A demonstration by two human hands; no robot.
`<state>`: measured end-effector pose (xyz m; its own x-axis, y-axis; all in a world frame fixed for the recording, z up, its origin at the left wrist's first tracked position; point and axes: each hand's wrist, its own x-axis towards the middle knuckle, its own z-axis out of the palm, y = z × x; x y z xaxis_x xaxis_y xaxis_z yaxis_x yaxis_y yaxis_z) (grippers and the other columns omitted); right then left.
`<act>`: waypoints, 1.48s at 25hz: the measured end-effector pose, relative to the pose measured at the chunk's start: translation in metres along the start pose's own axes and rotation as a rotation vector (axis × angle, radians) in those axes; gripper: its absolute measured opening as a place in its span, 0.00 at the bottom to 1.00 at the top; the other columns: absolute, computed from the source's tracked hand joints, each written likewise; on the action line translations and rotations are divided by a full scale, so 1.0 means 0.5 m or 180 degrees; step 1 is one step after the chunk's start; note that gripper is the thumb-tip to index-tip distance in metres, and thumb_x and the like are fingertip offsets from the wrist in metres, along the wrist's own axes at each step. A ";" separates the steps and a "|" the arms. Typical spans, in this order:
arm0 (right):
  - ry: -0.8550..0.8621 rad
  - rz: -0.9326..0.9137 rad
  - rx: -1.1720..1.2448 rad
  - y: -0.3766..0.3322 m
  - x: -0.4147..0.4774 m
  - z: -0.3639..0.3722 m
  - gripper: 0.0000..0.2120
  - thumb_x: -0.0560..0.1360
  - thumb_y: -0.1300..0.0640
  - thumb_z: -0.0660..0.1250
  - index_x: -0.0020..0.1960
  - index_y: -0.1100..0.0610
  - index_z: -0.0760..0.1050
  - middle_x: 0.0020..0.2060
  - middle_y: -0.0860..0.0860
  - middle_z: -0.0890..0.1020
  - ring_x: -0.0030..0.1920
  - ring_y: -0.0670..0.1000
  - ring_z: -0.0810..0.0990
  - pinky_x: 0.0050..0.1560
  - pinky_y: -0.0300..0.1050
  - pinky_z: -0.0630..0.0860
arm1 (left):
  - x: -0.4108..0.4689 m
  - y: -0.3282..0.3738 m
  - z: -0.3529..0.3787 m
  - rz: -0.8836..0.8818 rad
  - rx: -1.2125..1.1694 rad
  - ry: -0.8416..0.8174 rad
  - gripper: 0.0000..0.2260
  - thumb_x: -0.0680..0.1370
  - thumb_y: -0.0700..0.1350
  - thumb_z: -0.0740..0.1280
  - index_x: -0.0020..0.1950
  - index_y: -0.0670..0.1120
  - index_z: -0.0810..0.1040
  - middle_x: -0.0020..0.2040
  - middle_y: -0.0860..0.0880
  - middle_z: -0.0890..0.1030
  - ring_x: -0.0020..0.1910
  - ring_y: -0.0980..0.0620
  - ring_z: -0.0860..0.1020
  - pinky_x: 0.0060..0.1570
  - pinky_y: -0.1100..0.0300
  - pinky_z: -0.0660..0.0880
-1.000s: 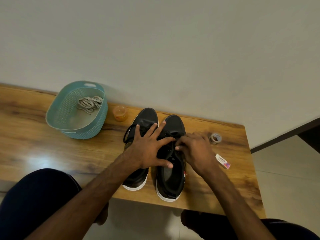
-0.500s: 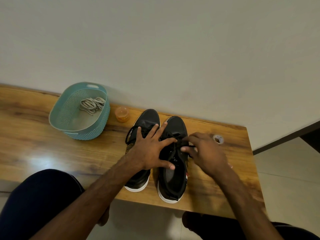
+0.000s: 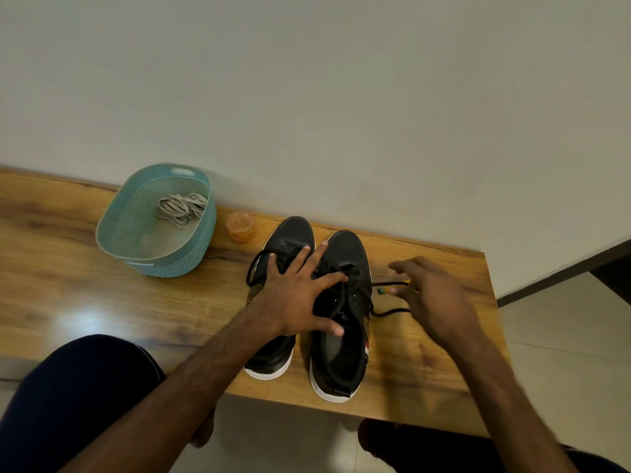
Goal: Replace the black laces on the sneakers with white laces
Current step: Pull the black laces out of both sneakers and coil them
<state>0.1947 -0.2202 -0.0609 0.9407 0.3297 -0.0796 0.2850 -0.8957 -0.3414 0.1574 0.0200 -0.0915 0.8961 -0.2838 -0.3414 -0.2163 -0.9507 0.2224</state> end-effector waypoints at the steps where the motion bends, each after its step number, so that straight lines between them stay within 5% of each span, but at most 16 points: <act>1: -0.0078 -0.0194 0.0032 -0.021 0.003 0.014 0.15 0.78 0.51 0.68 0.65 0.47 0.76 0.60 0.45 0.78 0.60 0.51 0.75 0.60 0.52 0.72 | 0.001 0.000 0.000 0.0002 0.0000 0.0002 0.43 0.68 0.75 0.63 0.78 0.65 0.50 0.78 0.51 0.30 0.78 0.44 0.35 0.69 0.27 0.39; 6: -0.0192 -0.0536 -0.0409 -0.088 0.010 0.061 0.09 0.80 0.50 0.62 0.59 0.47 0.78 0.56 0.44 0.80 0.61 0.49 0.73 0.66 0.51 0.61 | 0.001 -0.003 0.001 0.0022 -0.0020 0.0016 0.43 0.68 0.75 0.63 0.78 0.65 0.49 0.78 0.51 0.30 0.78 0.44 0.35 0.69 0.27 0.40; 11: 0.0245 0.0259 -0.0181 0.004 0.006 -0.015 0.03 0.78 0.54 0.68 0.47 0.47 0.79 0.47 0.44 0.82 0.46 0.48 0.75 0.51 0.47 0.71 | -0.001 -0.005 -0.002 0.0044 -0.0243 0.0038 0.43 0.67 0.74 0.65 0.77 0.65 0.52 0.80 0.51 0.34 0.79 0.45 0.38 0.69 0.28 0.40; 13: -0.0039 0.0597 -0.0038 0.023 -0.002 -0.027 0.04 0.78 0.51 0.68 0.50 0.49 0.81 0.48 0.47 0.83 0.44 0.47 0.76 0.41 0.43 0.71 | 0.001 -0.004 -0.006 -0.0025 -0.0630 0.0174 0.44 0.68 0.73 0.65 0.78 0.62 0.51 0.81 0.51 0.45 0.80 0.47 0.47 0.70 0.27 0.40; 16: -0.0228 0.0408 -0.0003 -0.006 -0.003 0.010 0.15 0.78 0.45 0.67 0.60 0.51 0.79 0.55 0.47 0.81 0.51 0.49 0.78 0.48 0.46 0.76 | 0.005 -0.002 -0.012 -0.0154 -0.1083 0.0630 0.41 0.71 0.74 0.60 0.78 0.61 0.51 0.77 0.54 0.64 0.76 0.50 0.61 0.70 0.28 0.39; 20: -0.0324 -0.0020 0.0897 -0.075 -0.003 0.049 0.18 0.77 0.45 0.68 0.64 0.51 0.73 0.54 0.45 0.78 0.52 0.46 0.77 0.47 0.41 0.74 | 0.004 0.017 -0.003 -0.0163 -0.0674 0.0711 0.37 0.74 0.71 0.61 0.78 0.55 0.57 0.71 0.55 0.73 0.73 0.52 0.67 0.71 0.30 0.38; 25: -0.0232 -0.0020 0.1094 -0.066 -0.004 0.062 0.15 0.76 0.54 0.70 0.59 0.49 0.69 0.56 0.46 0.76 0.55 0.47 0.76 0.46 0.36 0.71 | 0.000 0.016 -0.013 -0.0291 -0.0834 0.0676 0.37 0.73 0.70 0.64 0.75 0.52 0.62 0.74 0.54 0.68 0.74 0.52 0.64 0.73 0.32 0.42; 31: -0.0608 -0.0189 0.1146 -0.073 -0.007 0.071 0.28 0.71 0.46 0.74 0.65 0.50 0.65 0.58 0.47 0.72 0.58 0.47 0.71 0.56 0.44 0.75 | -0.001 0.002 -0.019 -0.0308 -0.0840 0.0451 0.35 0.72 0.68 0.66 0.74 0.51 0.65 0.77 0.51 0.61 0.77 0.51 0.59 0.74 0.33 0.47; 37: -0.0532 -0.0068 0.0931 -0.059 -0.005 0.050 0.24 0.68 0.53 0.75 0.54 0.49 0.63 0.50 0.46 0.71 0.50 0.47 0.72 0.42 0.40 0.73 | -0.007 0.013 -0.025 -0.0124 -0.0900 0.0713 0.30 0.75 0.56 0.67 0.75 0.53 0.62 0.73 0.55 0.67 0.73 0.52 0.65 0.74 0.32 0.46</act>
<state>0.1795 -0.1872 -0.0742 0.8850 0.4136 -0.2138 0.2168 -0.7725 -0.5969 0.1579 0.0162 -0.0774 0.9710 -0.1836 -0.1529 -0.0926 -0.8791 0.4676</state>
